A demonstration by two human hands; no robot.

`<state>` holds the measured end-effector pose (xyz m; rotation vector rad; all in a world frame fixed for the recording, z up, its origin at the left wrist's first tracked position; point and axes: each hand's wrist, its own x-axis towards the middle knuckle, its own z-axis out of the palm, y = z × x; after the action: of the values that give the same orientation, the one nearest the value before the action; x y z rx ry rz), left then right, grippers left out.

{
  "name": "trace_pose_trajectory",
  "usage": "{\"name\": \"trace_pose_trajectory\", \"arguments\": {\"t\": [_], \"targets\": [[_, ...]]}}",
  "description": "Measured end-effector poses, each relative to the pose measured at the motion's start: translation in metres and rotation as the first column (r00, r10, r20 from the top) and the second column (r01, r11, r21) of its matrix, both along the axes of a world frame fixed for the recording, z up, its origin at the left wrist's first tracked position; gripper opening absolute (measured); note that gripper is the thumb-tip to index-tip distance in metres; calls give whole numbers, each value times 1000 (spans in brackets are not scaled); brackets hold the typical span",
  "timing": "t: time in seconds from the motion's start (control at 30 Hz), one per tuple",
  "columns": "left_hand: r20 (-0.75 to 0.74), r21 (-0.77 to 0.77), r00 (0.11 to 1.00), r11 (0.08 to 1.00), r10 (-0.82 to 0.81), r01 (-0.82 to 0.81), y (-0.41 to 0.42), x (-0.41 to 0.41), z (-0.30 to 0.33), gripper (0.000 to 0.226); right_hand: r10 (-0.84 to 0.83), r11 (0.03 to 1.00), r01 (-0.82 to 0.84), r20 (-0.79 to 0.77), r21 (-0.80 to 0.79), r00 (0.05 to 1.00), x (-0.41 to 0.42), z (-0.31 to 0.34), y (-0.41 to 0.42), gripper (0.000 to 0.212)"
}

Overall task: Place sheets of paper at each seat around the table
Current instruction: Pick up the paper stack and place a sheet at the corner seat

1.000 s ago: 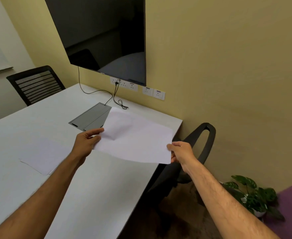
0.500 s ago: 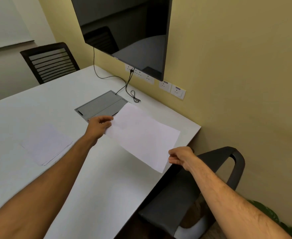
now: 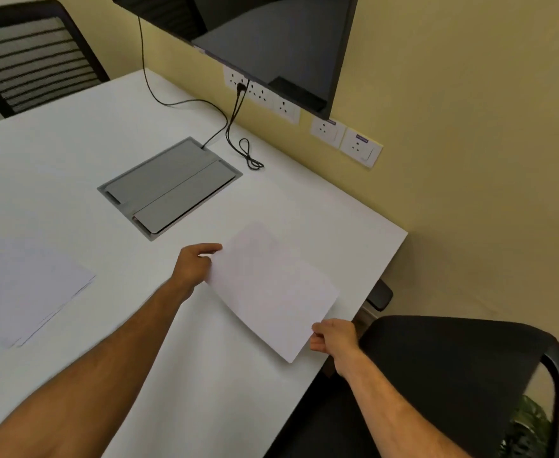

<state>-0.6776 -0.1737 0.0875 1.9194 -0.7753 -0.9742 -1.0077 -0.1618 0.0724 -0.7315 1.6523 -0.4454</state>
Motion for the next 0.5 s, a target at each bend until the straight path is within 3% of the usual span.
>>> {"name": "trace_pose_trajectory", "arguments": {"t": [0.23,0.5], "targets": [[-3,37,998,998,57,-57,-12,15,-86,55,-56,997,59,-81,41,995,19,-67,4,18],[99,22,994,998,48,-50,-20,21,-121,44,-89,996,88,-184,-11,979,23,-91,-5,17]]}}
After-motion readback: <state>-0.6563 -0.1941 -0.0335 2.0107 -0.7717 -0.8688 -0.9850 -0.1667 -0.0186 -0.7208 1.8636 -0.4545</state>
